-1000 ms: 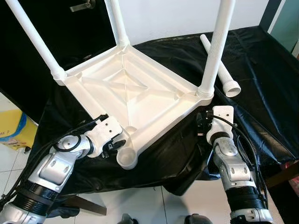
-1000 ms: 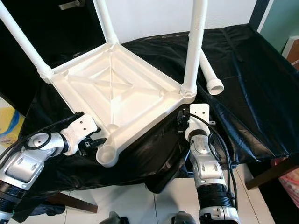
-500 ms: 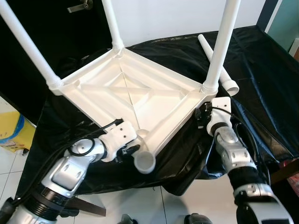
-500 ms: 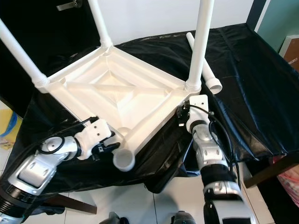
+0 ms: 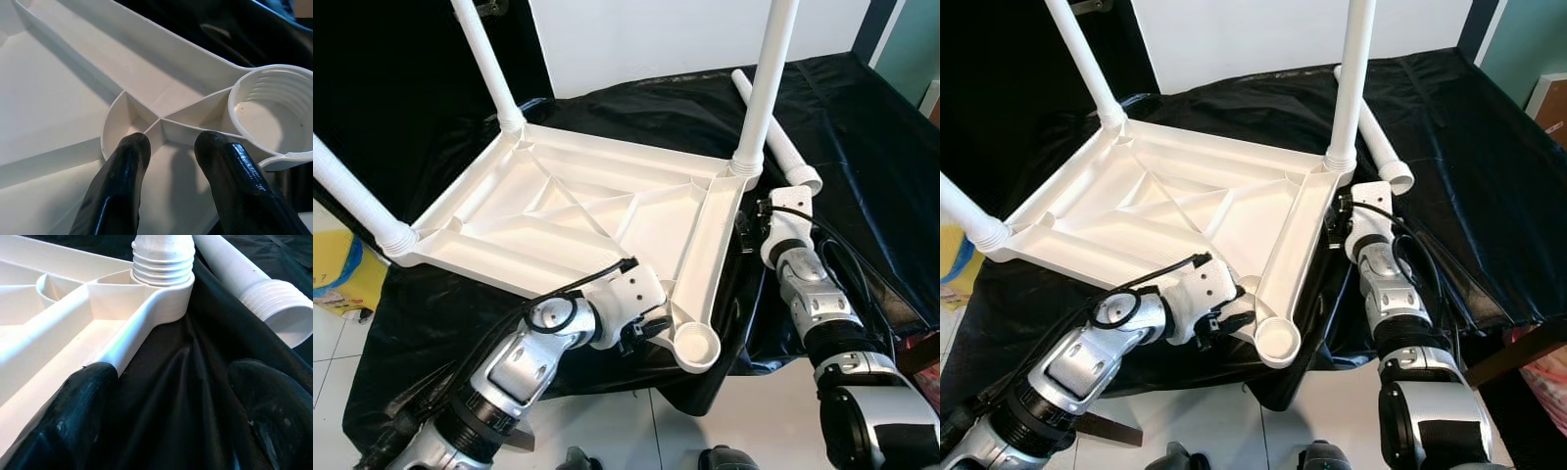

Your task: Building children table

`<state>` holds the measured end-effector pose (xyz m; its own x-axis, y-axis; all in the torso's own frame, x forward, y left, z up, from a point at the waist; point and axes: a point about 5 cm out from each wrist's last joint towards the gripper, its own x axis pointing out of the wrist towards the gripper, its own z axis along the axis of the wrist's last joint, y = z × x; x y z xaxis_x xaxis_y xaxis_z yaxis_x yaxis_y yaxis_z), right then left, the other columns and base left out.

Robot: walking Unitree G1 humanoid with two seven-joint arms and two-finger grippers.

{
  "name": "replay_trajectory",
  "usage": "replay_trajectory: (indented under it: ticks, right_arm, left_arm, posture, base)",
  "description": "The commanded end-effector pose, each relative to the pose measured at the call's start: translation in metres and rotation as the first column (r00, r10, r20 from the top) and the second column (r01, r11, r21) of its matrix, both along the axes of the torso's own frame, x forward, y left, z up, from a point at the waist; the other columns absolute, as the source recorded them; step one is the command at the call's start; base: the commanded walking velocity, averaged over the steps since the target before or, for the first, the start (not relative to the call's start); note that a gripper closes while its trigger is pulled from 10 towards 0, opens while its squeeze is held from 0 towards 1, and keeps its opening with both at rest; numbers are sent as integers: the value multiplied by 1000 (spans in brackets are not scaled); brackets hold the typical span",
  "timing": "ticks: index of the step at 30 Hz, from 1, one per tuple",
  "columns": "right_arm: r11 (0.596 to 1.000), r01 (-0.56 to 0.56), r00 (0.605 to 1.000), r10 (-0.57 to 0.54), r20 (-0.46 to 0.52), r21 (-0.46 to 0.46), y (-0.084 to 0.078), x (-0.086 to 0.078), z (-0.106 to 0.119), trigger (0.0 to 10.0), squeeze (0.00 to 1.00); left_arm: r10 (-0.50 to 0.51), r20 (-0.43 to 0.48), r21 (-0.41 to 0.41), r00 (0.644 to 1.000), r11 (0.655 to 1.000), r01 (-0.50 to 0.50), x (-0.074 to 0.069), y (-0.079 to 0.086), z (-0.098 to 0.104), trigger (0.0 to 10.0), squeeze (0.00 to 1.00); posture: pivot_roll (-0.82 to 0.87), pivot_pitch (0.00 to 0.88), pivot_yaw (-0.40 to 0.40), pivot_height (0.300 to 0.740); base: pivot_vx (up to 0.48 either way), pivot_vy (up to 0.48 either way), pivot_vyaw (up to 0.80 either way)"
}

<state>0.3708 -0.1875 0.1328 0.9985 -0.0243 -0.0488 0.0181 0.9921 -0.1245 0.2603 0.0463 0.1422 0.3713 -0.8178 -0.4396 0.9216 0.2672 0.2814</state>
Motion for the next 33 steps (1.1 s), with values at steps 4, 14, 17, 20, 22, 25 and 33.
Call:
replay_trajectory:
  ticks: [4, 14, 17, 20, 22, 25, 33]
  right_arm:
    - [999, -45, 999, 46, 16, -18, 17, 3, -2, 10000, 0]
    - [997, 25, 992, -16, 127, -67, 3, -7, 11, 10000, 0]
    - [996, 60, 983, -46, 177, -71, -4, -12, 18, 10000, 0]
    - [994, 78, 972, -58, 226, -79, -8, -19, 23, 10000, 0]
    - [993, 88, 956, -63, 286, -75, -12, -30, 28, 10000, 0]
    - [995, 76, 945, -53, 323, -60, -14, -41, 31, 10000, 0]
    - [999, 7, 916, 7, 400, -32, -20, -71, 41, 10000, 0]
  left_arm:
    - [-4, 40, -24, 999, 1000, 5, 4, -14, 2, 10000, 0]
    - [43, 119, -69, 992, 997, -35, 17, 16, 24, 10000, 0]
    - [56, 132, -75, 990, 996, -46, 19, 28, 29, 10000, 0]
    - [71, 139, -87, 988, 994, -59, 20, 36, 33, 10000, 0]
    - [69, 123, -116, 990, 992, -55, 18, 44, 38, 10000, 0]
    - [67, 121, -88, 990, 995, -57, 18, 51, 36, 10000, 0]
    - [53, 145, 17, 988, 998, -56, 25, 61, 22, 10000, 0]
  posture:
    - [-84, 85, 63, 740]
    - [-81, 85, 57, 740]
    - [-79, 87, 55, 740]
    - [-83, 88, 55, 740]
    - [-83, 89, 52, 740]
    - [-82, 90, 48, 740]
    - [-101, 99, 59, 740]
  base:
    - [0, 0, 0]
    - [0, 0, 0]
    - [0, 0, 0]
    - [0, 0, 0]
    - [0, 0, 0]
    - [0, 0, 0]
    - [0, 0, 0]
